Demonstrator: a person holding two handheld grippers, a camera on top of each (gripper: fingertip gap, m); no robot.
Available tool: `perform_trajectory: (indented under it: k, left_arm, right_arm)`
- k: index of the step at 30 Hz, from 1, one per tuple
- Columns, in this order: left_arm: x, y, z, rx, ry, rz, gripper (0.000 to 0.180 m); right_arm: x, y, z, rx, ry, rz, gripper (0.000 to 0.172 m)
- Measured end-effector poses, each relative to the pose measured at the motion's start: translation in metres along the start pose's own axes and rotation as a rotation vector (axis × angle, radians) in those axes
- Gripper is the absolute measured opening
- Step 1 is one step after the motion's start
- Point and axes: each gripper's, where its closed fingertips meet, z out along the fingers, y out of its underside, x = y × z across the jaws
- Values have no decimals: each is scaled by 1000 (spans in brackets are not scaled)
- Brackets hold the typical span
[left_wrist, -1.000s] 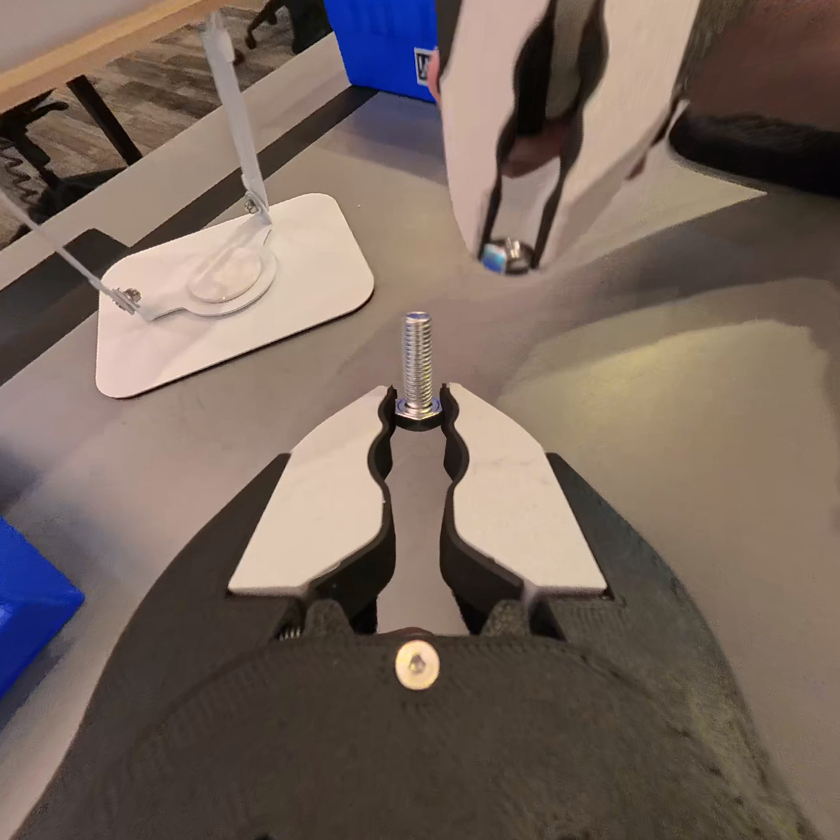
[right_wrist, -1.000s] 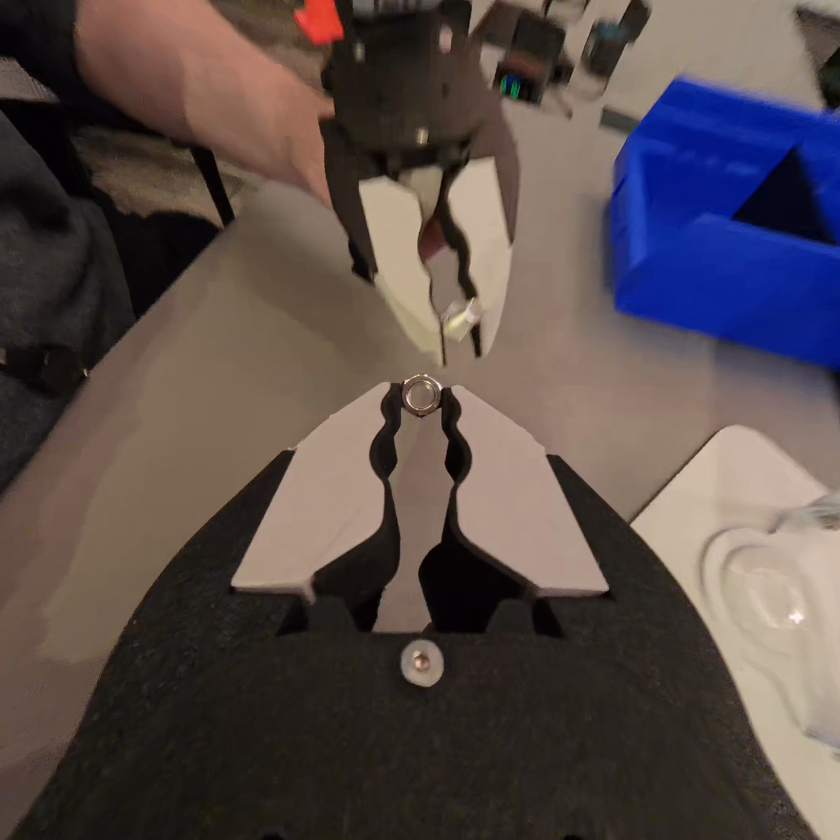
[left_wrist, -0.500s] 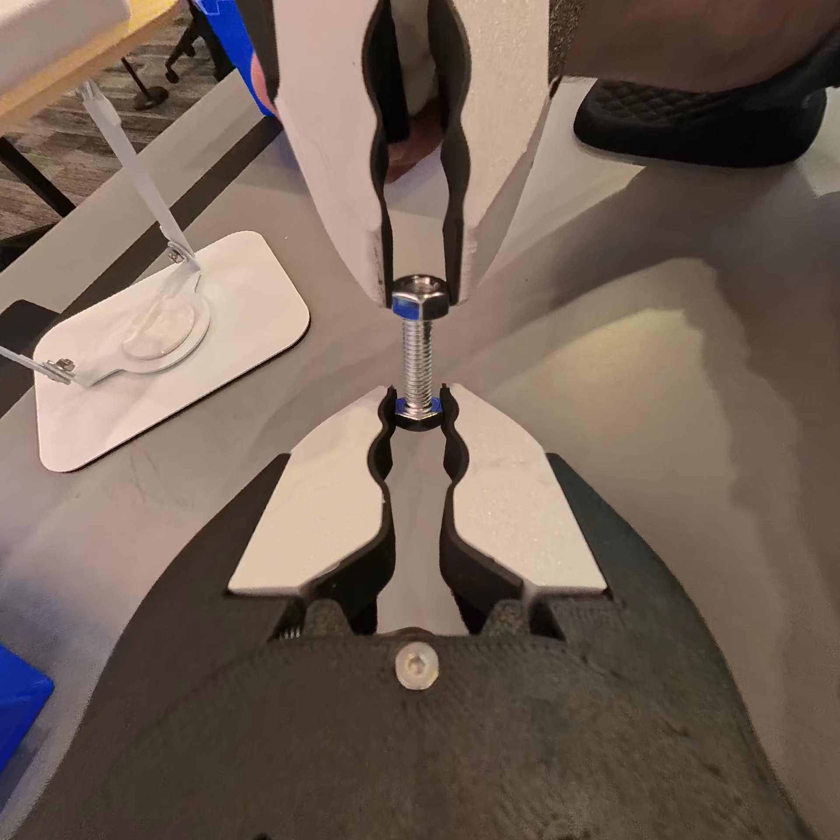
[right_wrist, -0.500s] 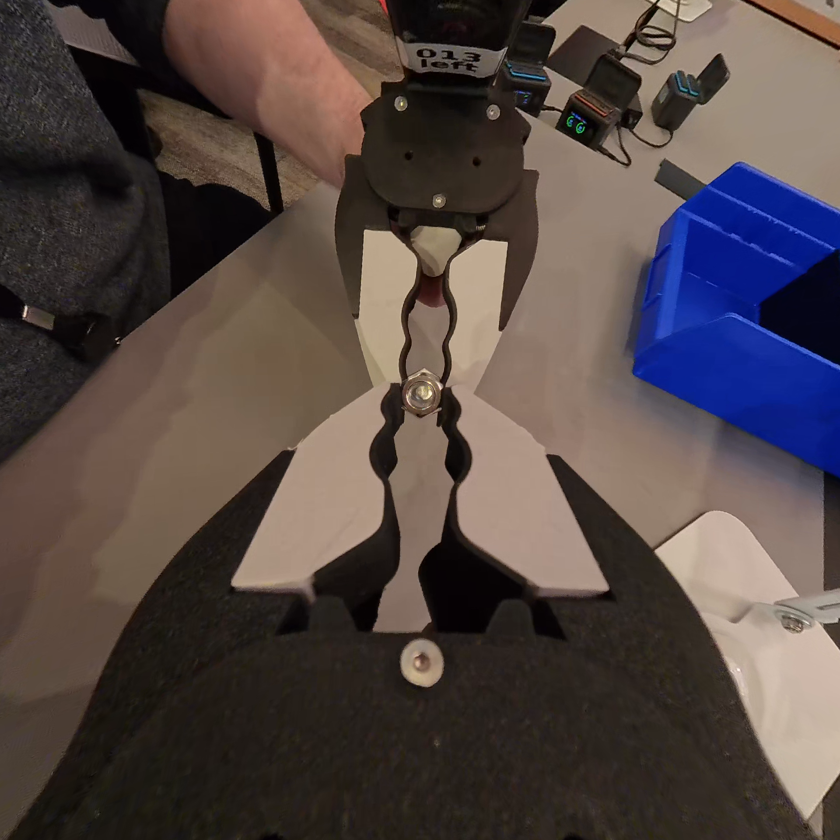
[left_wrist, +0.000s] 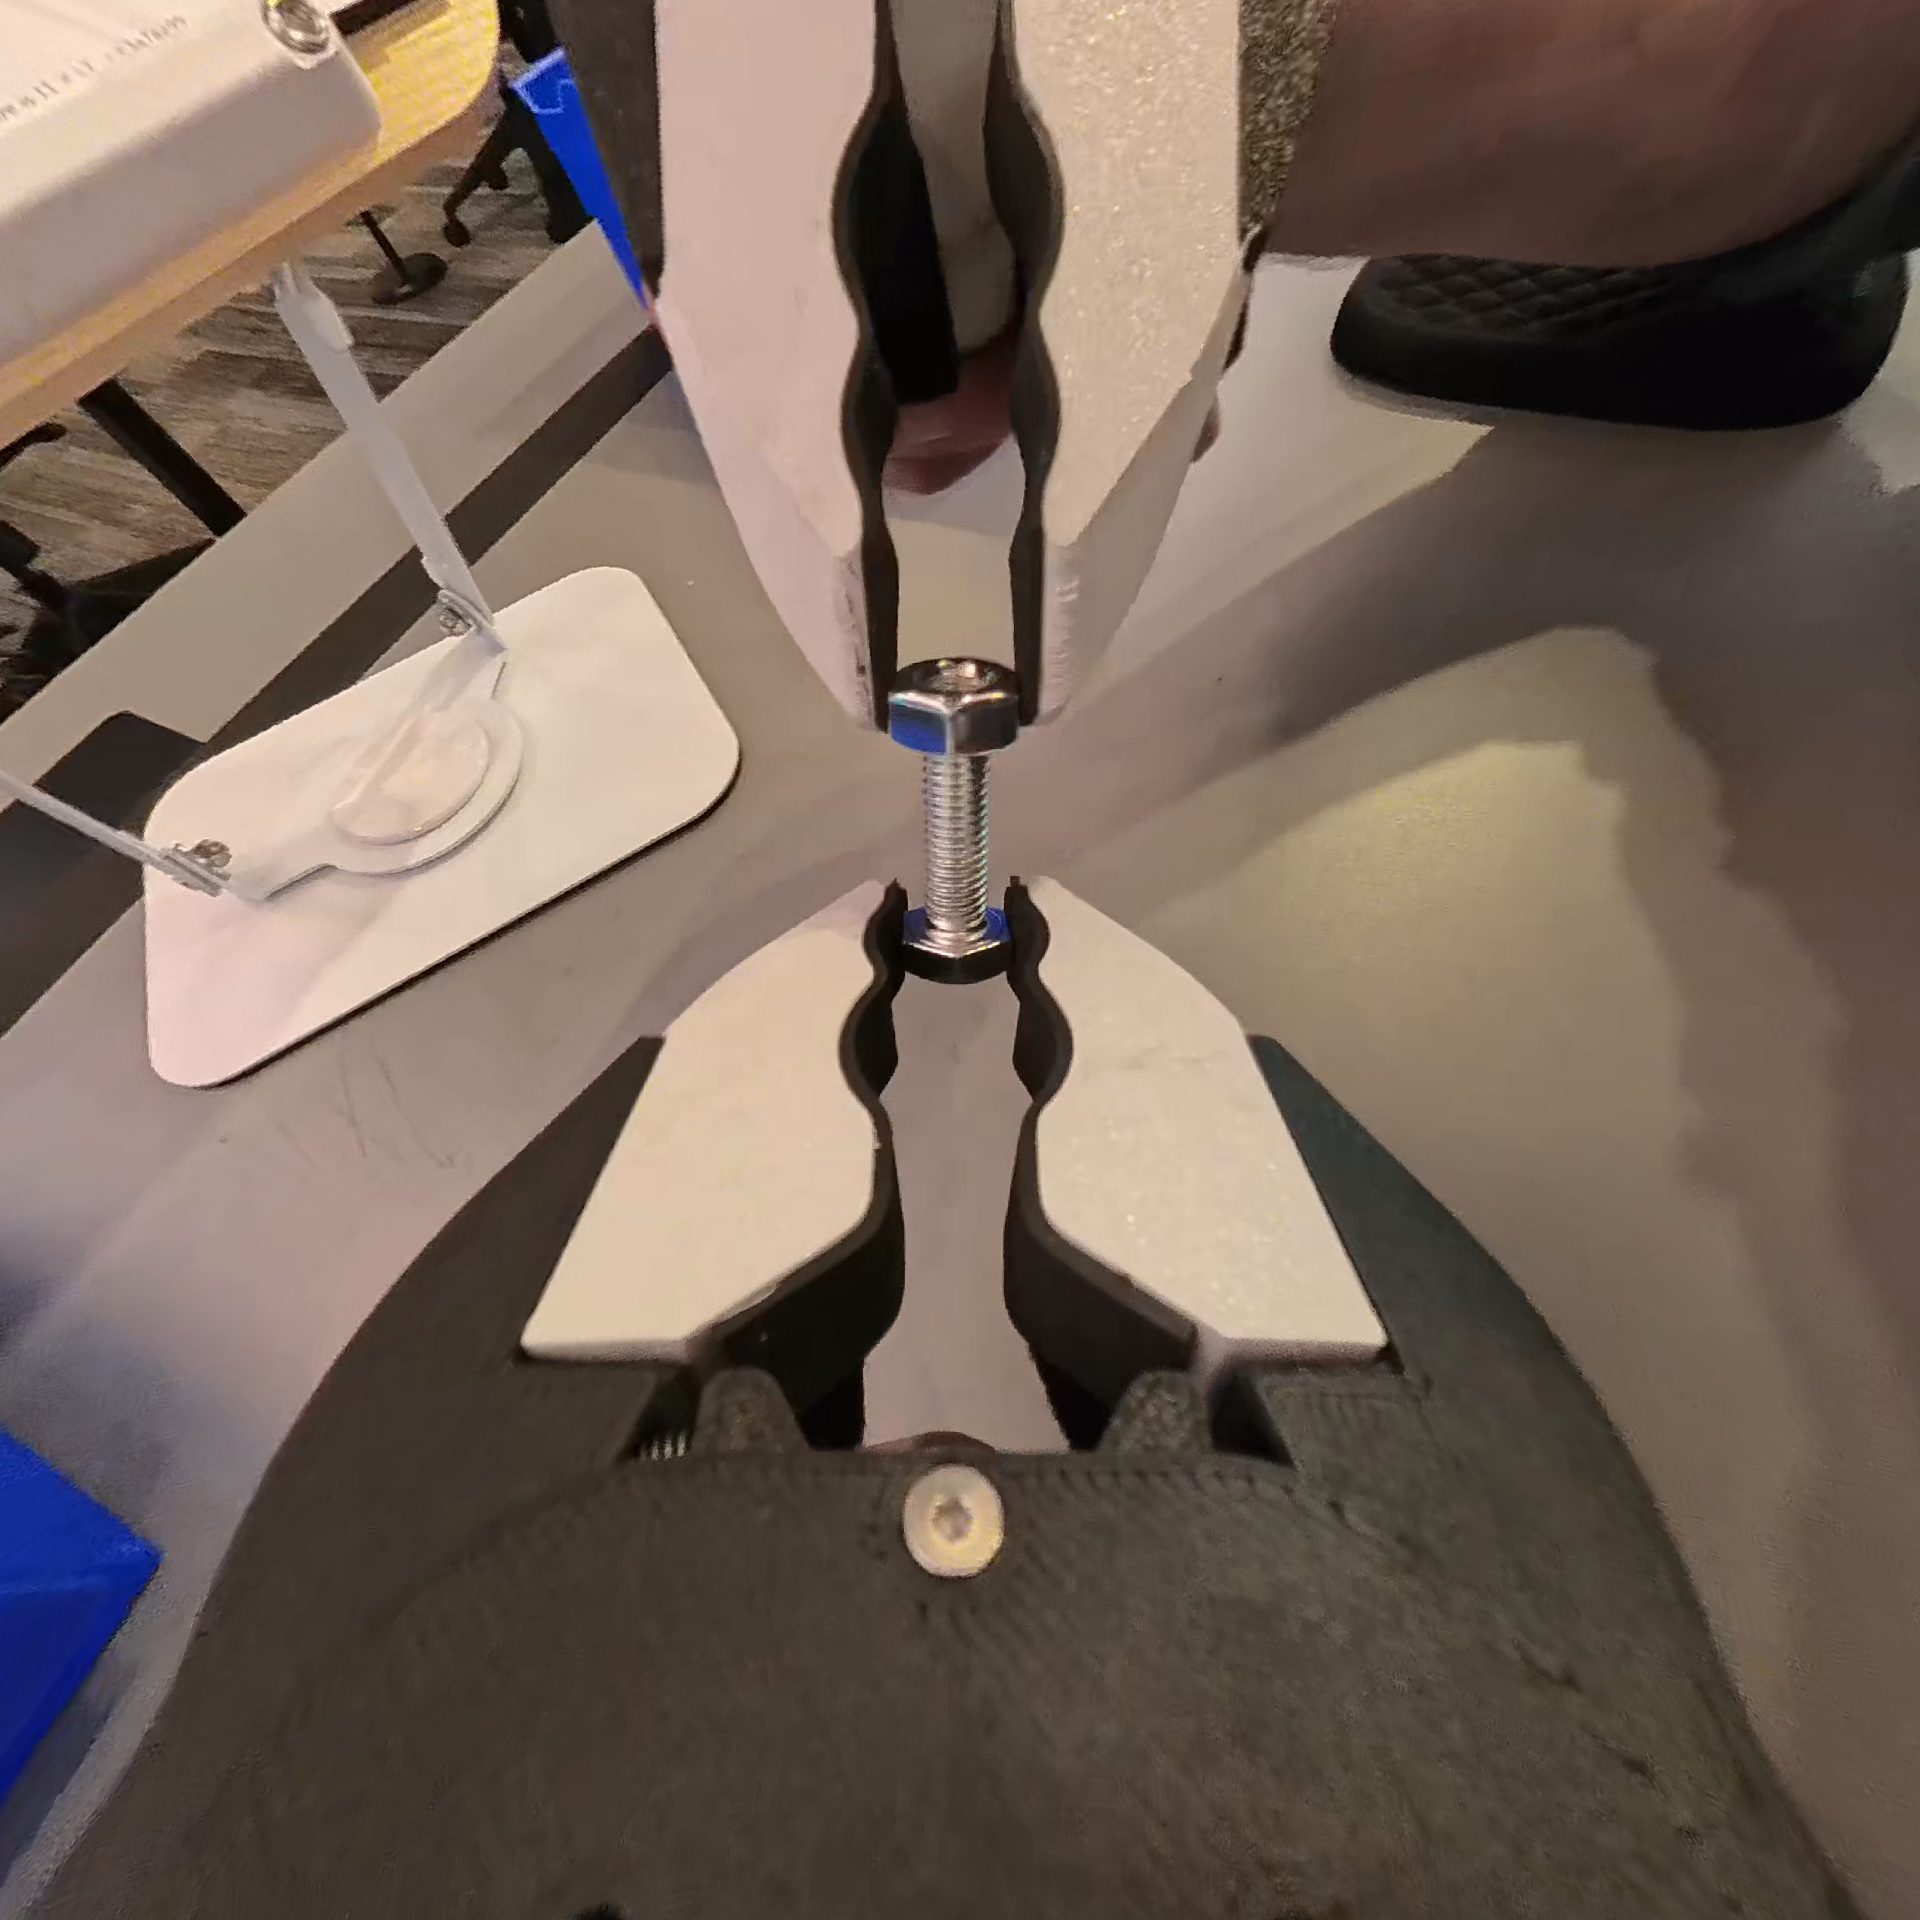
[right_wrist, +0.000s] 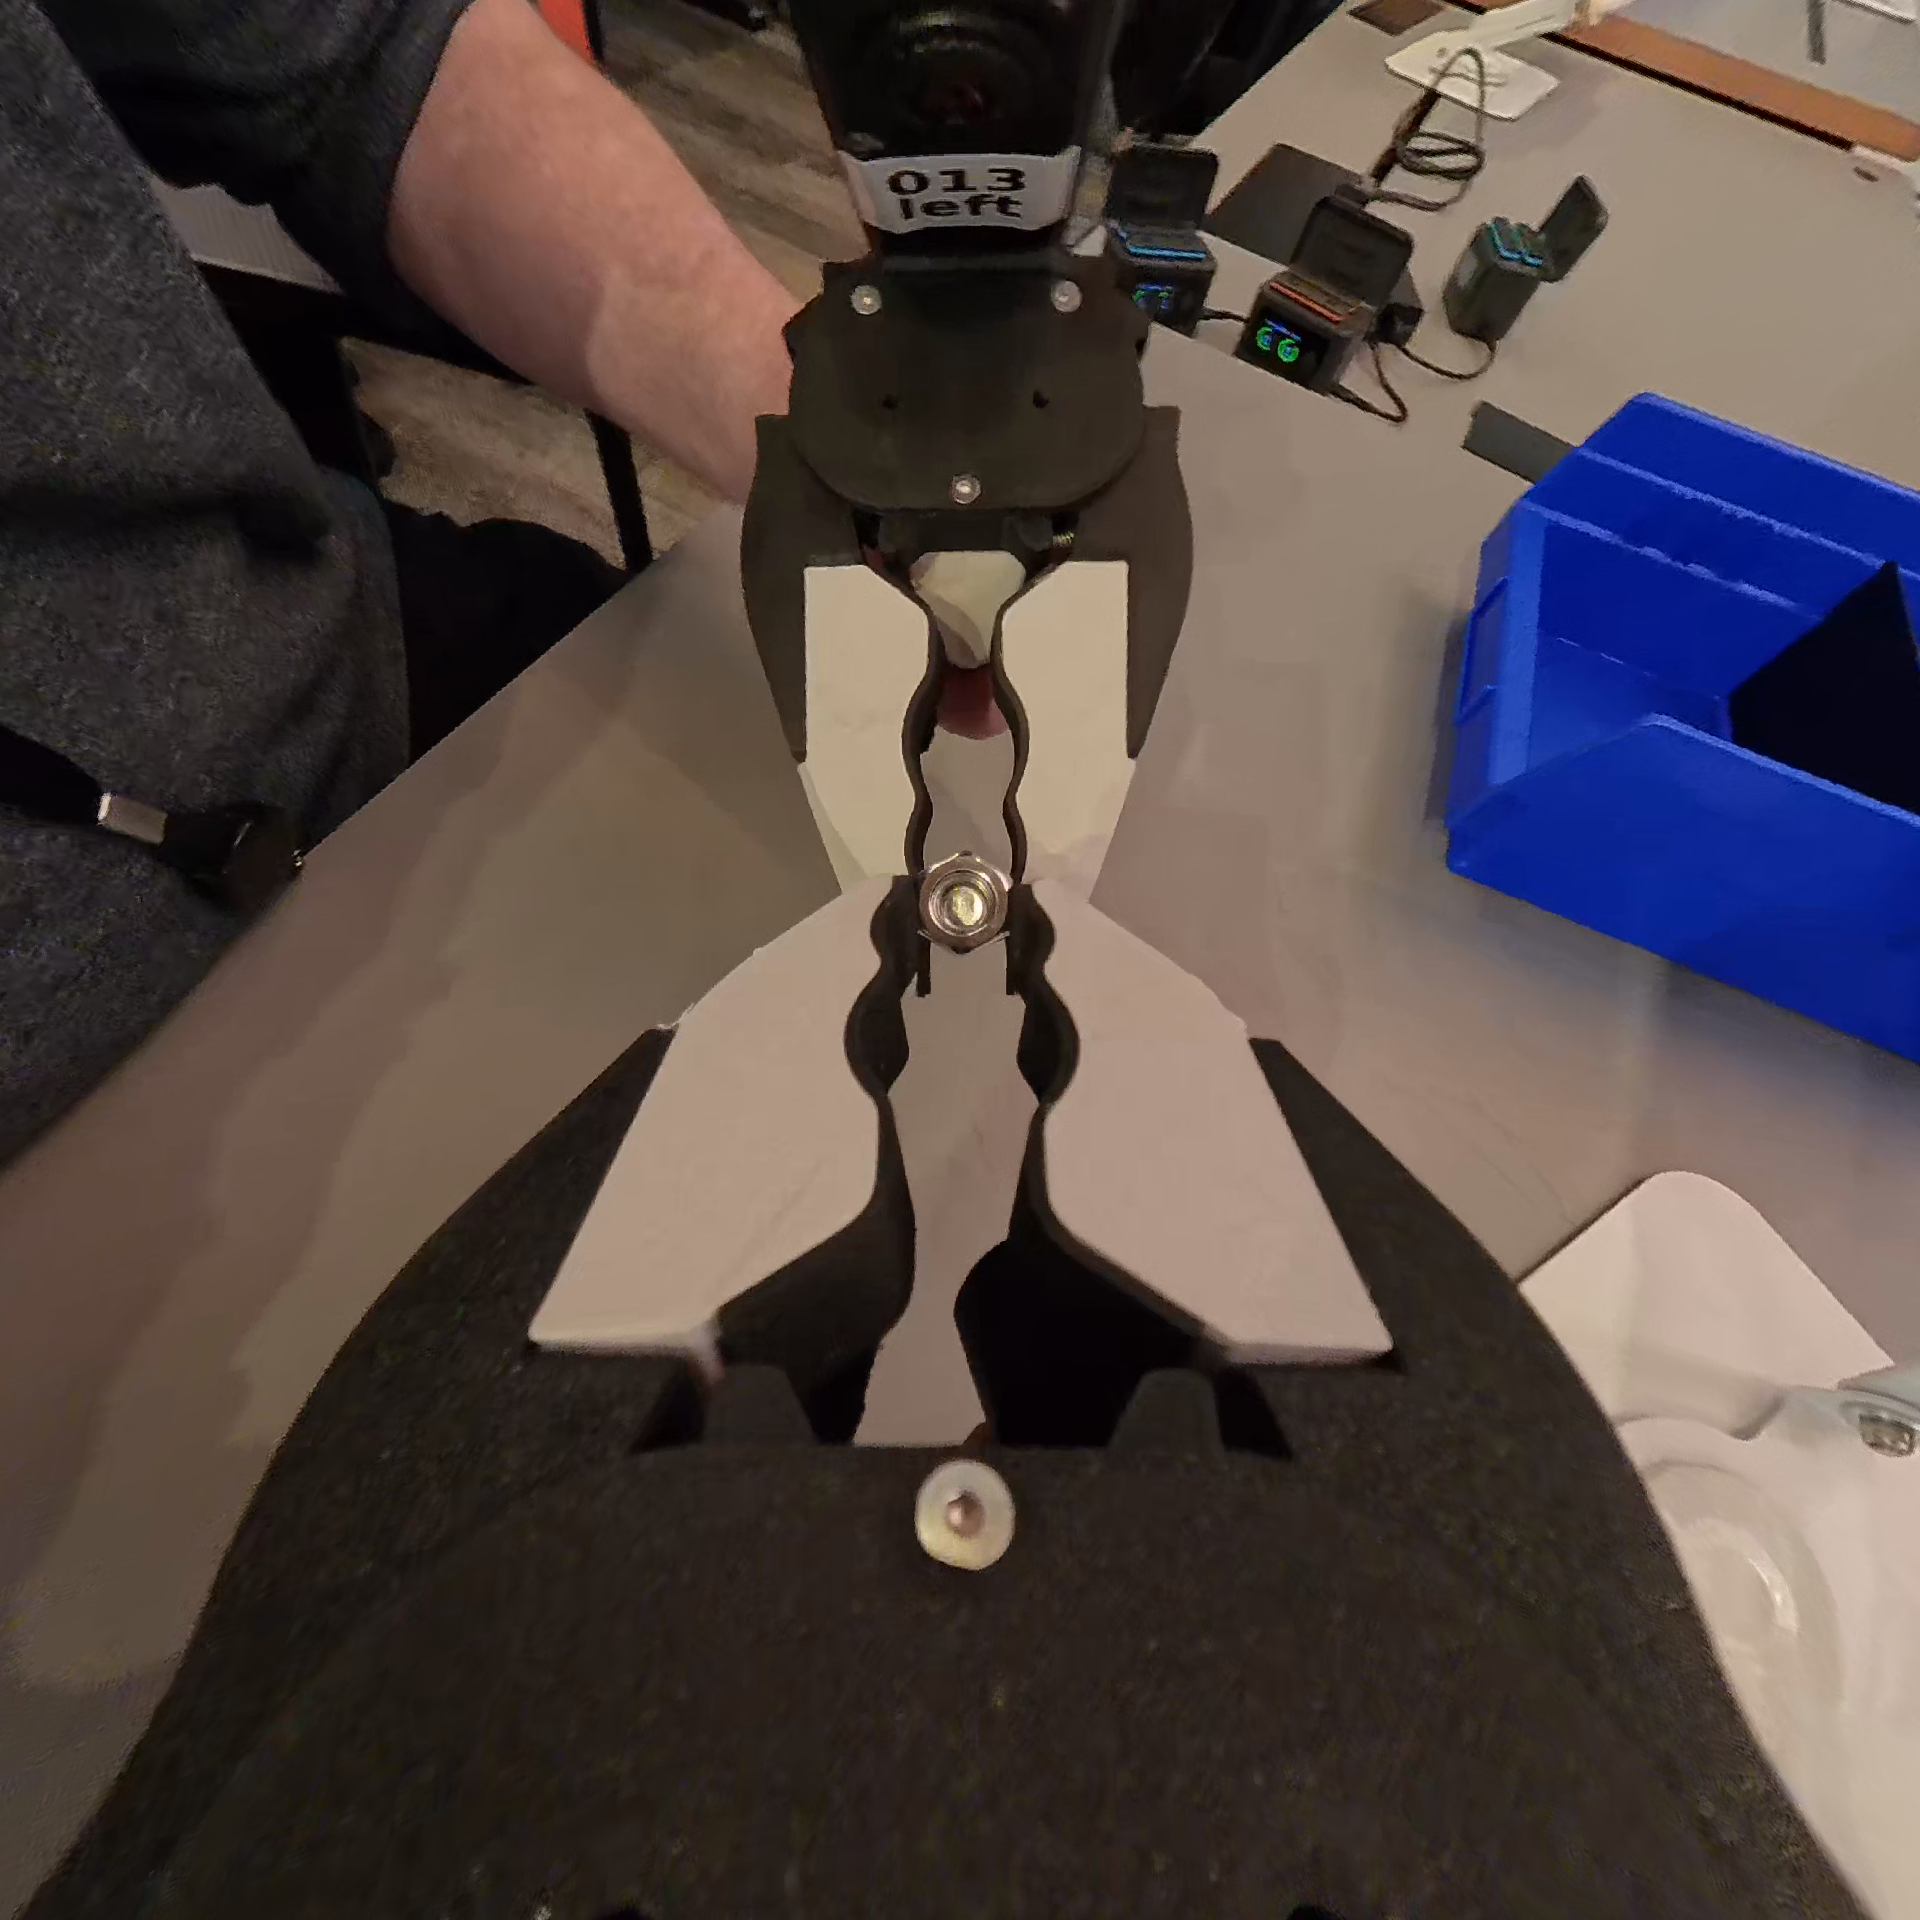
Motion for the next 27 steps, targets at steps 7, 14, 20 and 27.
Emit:
perform_trajectory:
  k: [7, 14, 20, 27]
  left_arm:
    - [-12, 5, 3, -33, -103, 1, 18]
    - [-21, 6, 6, -15, -184, -24, 18]
    - [-23, 4, 6, 21, -210, -51, 18]
    - [-28, 8, 6, -10, -268, -23, 18]
  right_arm:
    - [10, 8, 1, 37, 96, 121, 17]
    - [18, 9, 1, 108, 173, 257, 17]
    - [22, 7, 1, 131, 221, 313, 17]
    - [26, 9, 3, 123, 267, 422, 17]
